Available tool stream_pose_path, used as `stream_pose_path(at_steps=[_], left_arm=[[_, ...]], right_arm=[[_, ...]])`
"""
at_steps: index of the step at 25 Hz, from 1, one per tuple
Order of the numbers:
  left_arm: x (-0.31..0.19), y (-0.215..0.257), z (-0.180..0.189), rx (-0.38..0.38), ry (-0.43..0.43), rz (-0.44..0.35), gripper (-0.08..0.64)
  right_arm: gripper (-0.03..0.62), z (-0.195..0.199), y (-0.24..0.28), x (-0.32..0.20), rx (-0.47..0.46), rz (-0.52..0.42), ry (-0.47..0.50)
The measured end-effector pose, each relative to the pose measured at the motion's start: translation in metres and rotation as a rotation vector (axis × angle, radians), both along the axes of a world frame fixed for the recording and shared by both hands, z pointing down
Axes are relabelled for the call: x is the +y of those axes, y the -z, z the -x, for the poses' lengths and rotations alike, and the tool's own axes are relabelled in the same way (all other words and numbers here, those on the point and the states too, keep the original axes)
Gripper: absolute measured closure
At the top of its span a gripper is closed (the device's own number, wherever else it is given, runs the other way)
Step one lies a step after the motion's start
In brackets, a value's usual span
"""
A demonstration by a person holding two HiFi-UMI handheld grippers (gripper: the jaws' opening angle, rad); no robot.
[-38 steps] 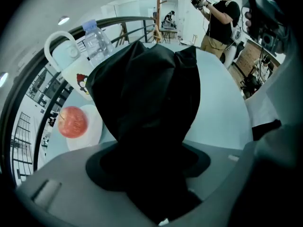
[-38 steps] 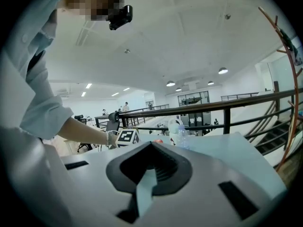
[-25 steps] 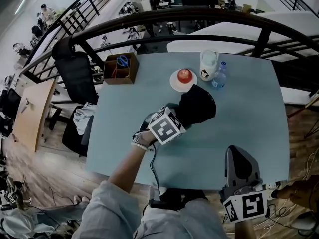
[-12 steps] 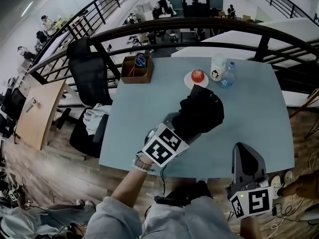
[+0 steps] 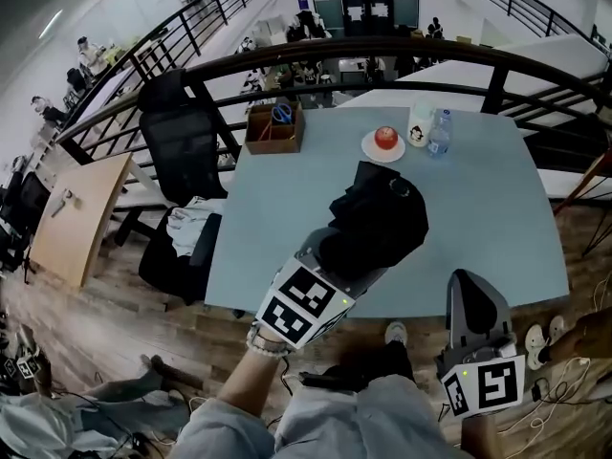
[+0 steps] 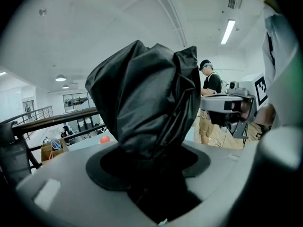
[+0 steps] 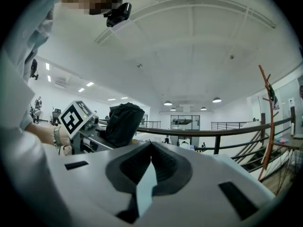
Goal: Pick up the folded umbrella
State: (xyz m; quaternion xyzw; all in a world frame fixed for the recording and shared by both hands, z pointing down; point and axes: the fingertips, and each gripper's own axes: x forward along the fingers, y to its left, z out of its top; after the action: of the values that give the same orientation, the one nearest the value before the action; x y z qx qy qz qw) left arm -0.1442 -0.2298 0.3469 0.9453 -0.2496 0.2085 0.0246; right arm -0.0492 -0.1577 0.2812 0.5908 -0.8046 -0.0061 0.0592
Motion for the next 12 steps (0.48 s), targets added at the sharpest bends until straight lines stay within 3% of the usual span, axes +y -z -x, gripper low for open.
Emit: stream_pose_path(at_steps=[6, 12], left_arm=[[0.033, 0.023, 0.021, 0.091, 0.049, -0.032, 0.29], [0.058, 0.042, 0.018, 0.134, 0.059, -0.042, 0.29]], right_arm=[[0.592, 0.013, 0.005, 0.028, 0.002, -0.026, -0.038], [0.592, 0.002, 0.017, 0.042, -0.004, -0.045, -0.054]])
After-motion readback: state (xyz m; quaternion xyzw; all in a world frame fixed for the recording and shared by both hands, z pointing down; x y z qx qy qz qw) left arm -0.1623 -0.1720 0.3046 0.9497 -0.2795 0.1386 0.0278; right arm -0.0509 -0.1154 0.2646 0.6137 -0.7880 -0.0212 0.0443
